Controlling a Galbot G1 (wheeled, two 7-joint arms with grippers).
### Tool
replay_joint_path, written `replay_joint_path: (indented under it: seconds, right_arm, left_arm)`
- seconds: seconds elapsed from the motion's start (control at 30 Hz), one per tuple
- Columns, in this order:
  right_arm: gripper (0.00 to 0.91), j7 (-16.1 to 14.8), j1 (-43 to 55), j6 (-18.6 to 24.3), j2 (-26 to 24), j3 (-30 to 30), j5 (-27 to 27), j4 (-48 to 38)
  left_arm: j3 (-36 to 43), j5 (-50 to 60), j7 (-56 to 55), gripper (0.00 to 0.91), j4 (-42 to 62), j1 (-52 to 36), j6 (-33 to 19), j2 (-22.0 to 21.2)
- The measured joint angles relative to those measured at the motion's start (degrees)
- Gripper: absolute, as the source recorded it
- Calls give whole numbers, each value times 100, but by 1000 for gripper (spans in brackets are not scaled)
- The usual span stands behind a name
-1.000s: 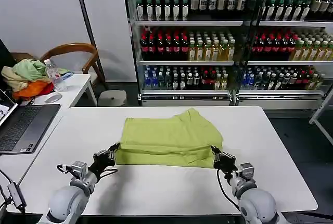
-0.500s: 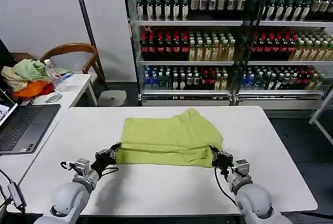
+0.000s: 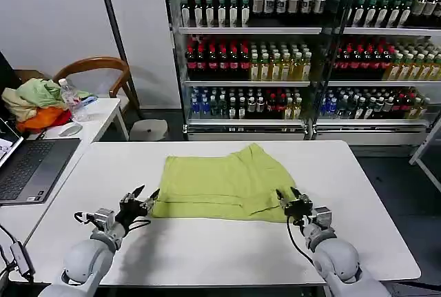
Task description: Fold and organize the clothes.
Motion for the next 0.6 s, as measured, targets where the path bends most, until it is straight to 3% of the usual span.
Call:
replay_joint_path:
  seconds: [0.53, 0.57, 0.6]
  right_arm:
    - [907, 244, -1042, -197, -178, 420, 68, 818]
    - [705, 259, -1070, -207, -176, 422, 76, 818]
    - [292, 269, -1088, -215, -172, 423, 85, 818]
  left_arm:
    - [27, 3, -545, 907, -1032, 975, 562, -2]
    - [54, 0, -583, 907, -1039, 985, 588, -21]
    - [81, -11, -617, 907, -1038, 984, 604, -41]
